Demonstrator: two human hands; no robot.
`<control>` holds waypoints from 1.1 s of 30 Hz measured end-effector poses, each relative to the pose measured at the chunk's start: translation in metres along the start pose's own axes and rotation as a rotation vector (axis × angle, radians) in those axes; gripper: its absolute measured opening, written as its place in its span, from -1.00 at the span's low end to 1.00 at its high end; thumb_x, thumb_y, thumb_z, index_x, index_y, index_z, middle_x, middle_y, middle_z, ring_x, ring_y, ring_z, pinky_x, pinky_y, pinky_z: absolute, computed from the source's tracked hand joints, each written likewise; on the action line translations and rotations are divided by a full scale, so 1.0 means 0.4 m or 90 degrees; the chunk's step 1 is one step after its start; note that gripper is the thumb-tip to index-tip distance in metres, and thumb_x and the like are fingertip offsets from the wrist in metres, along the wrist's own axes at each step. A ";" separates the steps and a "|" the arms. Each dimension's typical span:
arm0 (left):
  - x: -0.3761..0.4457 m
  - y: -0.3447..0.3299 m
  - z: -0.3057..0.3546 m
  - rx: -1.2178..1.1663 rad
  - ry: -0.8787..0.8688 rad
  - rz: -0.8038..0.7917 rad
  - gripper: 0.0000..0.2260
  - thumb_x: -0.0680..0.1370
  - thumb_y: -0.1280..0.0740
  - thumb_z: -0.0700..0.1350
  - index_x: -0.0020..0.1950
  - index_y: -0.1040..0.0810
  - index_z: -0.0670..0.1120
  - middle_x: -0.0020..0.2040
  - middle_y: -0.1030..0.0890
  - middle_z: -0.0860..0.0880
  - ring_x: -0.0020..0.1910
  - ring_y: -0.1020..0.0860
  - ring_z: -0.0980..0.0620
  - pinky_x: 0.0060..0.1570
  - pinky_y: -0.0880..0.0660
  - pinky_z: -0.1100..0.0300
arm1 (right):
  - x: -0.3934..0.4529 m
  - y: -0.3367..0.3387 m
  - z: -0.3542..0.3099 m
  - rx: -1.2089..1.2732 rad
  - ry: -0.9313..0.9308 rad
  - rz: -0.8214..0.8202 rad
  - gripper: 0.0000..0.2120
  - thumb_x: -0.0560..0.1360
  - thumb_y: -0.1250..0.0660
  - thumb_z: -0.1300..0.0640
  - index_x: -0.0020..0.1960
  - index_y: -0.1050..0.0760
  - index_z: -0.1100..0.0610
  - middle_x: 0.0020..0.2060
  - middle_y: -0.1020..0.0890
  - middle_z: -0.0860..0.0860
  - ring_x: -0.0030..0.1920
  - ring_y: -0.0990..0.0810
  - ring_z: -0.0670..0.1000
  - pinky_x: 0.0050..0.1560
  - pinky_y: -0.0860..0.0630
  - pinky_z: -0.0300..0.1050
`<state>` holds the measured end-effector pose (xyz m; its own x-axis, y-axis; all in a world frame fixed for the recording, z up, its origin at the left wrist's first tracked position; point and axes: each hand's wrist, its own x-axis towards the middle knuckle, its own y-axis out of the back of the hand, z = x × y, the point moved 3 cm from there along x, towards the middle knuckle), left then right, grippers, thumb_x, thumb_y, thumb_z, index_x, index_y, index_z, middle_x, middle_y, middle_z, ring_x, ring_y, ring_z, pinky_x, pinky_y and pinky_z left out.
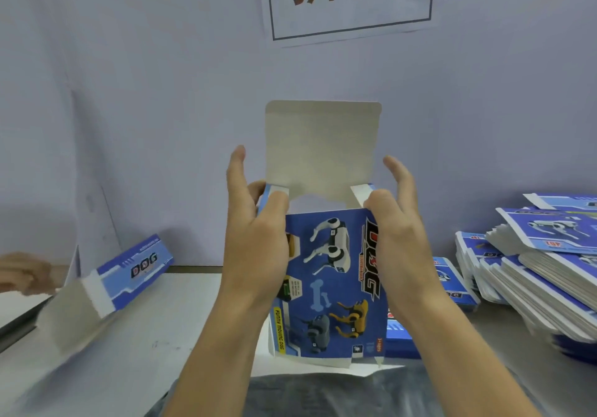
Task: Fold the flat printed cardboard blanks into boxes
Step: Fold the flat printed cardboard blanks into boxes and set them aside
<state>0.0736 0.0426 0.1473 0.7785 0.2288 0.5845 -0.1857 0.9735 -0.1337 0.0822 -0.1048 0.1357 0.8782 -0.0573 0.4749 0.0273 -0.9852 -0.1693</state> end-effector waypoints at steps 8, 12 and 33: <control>-0.009 0.005 0.014 -0.060 -0.048 0.049 -0.74 0.53 -0.12 0.02 -0.10 -0.56 -0.05 0.00 -0.65 -0.11 -0.09 -0.61 -0.17 -0.10 -0.58 0.00 | -0.001 0.006 0.003 0.039 0.066 -0.021 -0.68 0.47 -0.10 -0.06 0.08 -0.48 0.06 -0.26 -0.62 0.00 -0.28 -0.62 0.00 -0.30 -0.53 -0.11; -0.011 0.015 0.009 -0.158 -0.008 0.020 -0.48 0.37 -0.24 0.29 0.00 -0.51 -0.16 0.14 -0.65 -0.09 0.16 -0.63 -0.17 0.08 -0.56 -0.17 | -0.012 0.010 0.009 0.177 0.017 -0.059 -0.46 0.47 -0.08 -0.19 0.21 -0.52 0.16 0.04 -0.68 0.17 0.00 -0.68 0.18 -0.10 -0.61 0.03; -0.001 0.018 -0.007 -0.143 -0.045 -0.120 -0.95 0.44 -0.34 -0.09 -0.13 -0.57 0.01 -0.03 -0.67 0.19 -0.13 -0.72 -0.10 -0.38 -0.58 0.18 | -0.006 0.006 0.007 0.136 0.064 -0.121 -0.91 0.46 -0.33 0.04 -0.04 -0.53 -0.09 -0.03 -0.66 0.19 -0.18 -0.72 0.13 -0.32 -0.63 -0.06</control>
<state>0.0736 0.0496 0.1438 0.7412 0.0512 0.6693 0.1007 0.9773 -0.1864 0.0815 -0.1065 0.1320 0.7958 0.0989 0.5974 0.2960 -0.9242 -0.2414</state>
